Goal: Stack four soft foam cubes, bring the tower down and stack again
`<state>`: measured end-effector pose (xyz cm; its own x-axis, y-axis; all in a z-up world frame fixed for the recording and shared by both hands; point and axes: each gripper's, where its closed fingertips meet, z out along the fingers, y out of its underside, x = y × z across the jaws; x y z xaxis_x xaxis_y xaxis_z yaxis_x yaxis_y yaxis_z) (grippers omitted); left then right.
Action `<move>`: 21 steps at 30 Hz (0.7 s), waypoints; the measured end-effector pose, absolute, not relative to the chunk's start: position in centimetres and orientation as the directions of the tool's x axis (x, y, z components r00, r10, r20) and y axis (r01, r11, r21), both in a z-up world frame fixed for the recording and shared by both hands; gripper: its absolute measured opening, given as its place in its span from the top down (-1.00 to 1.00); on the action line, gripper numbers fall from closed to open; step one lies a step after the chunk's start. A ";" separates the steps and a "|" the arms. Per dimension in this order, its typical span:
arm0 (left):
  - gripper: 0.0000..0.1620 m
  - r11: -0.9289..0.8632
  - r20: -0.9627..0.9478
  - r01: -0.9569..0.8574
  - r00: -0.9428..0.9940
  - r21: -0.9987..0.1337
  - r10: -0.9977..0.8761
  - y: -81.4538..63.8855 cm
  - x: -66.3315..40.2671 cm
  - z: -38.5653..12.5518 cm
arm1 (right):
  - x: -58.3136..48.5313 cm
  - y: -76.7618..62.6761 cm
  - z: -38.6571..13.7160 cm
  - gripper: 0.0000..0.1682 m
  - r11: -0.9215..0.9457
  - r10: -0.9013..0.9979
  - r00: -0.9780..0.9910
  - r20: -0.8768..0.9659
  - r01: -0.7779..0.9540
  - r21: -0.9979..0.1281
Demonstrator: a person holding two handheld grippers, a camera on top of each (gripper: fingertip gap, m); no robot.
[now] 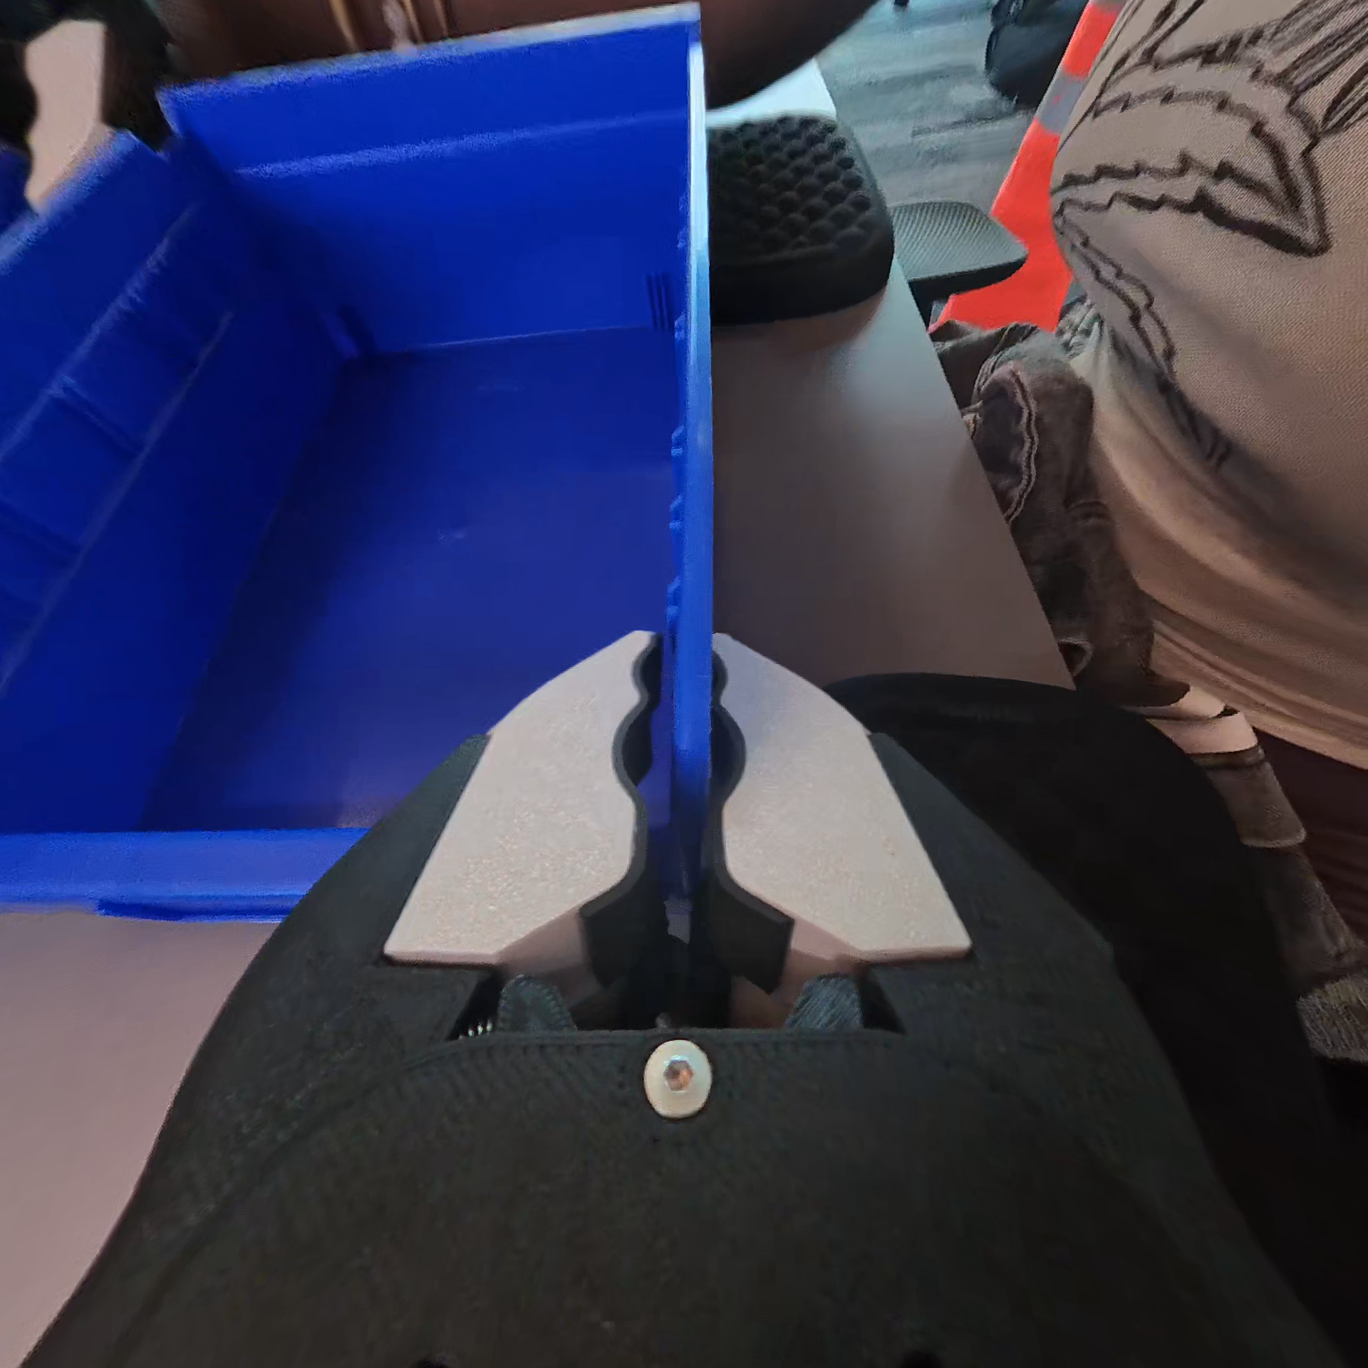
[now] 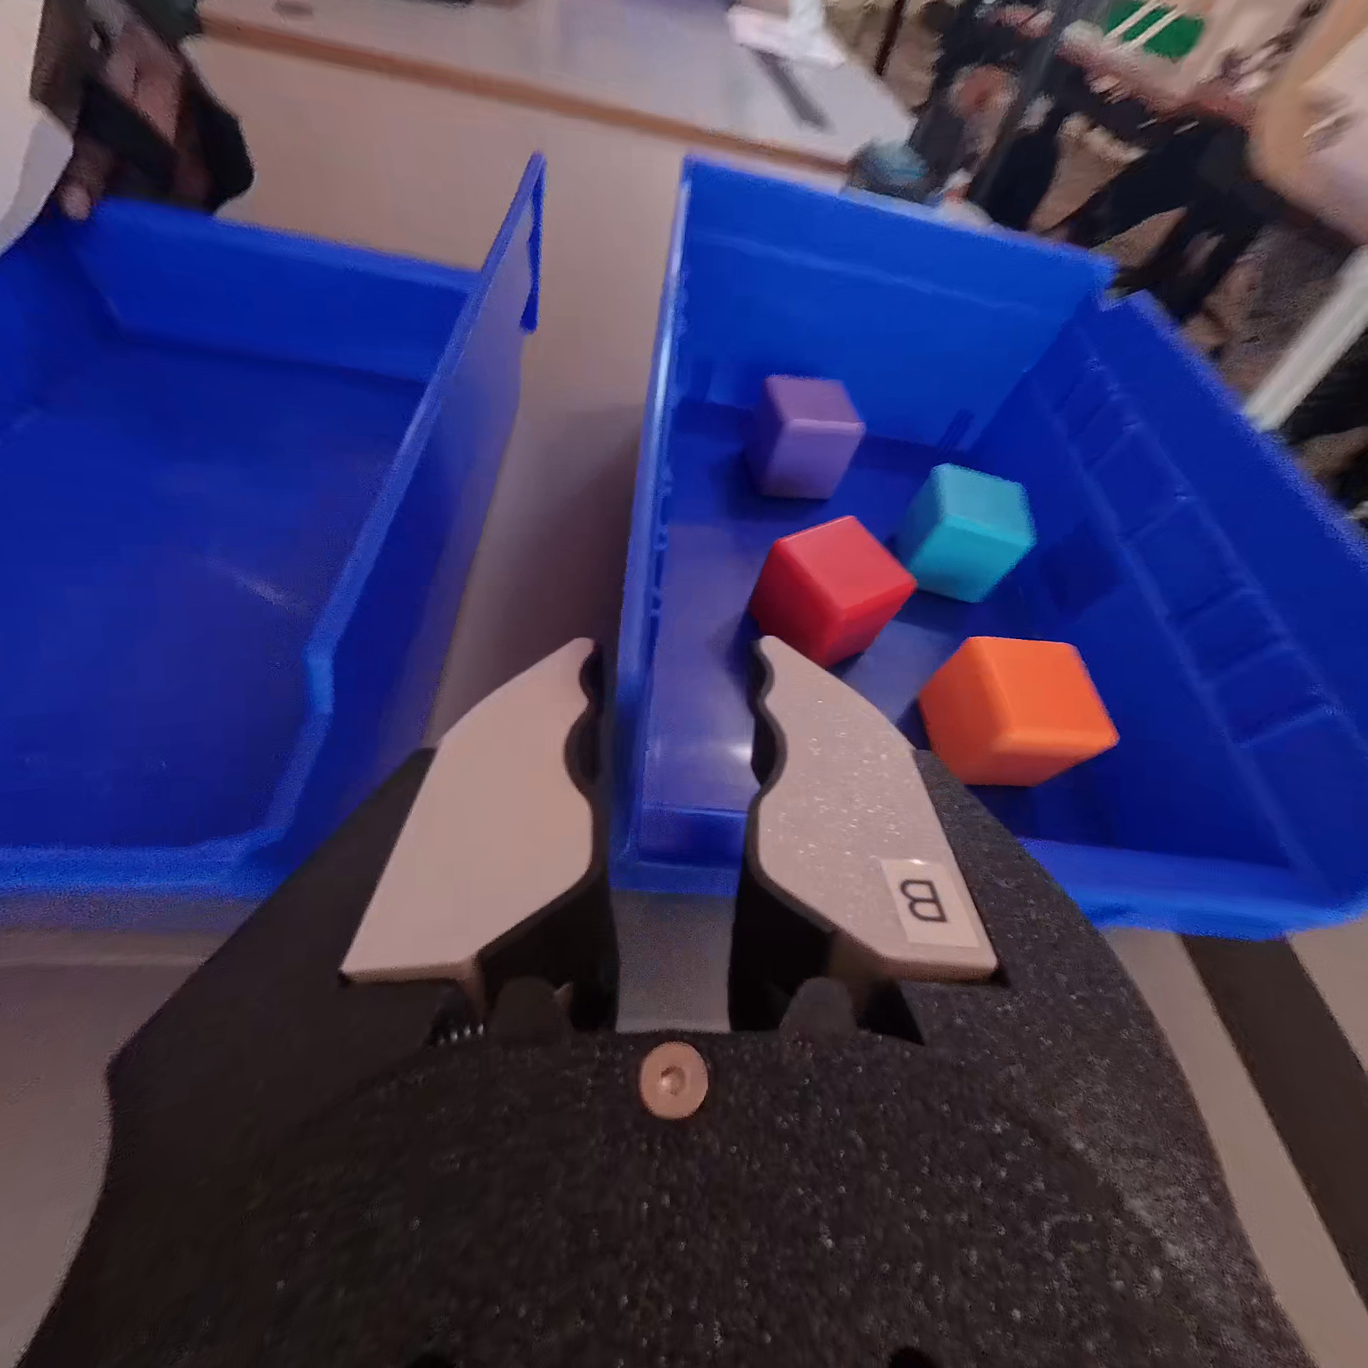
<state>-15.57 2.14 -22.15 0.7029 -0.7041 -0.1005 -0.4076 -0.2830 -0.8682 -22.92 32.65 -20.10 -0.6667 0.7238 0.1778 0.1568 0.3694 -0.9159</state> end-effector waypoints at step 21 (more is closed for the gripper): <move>0.45 -0.262 -0.164 -0.319 0.862 -0.911 -0.480 8.1 -30.0 -11.5 | -3.3 13.0 -16.8 0.61 0.597 0.764 -0.609 0.211 0.545 -0.588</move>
<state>-30.02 8.07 -11.52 0.8619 -0.4800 -0.1636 -0.3190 -0.2624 -0.9107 -3.27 13.03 -16.85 -0.6091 0.7644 0.2114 0.5454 0.5972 -0.5881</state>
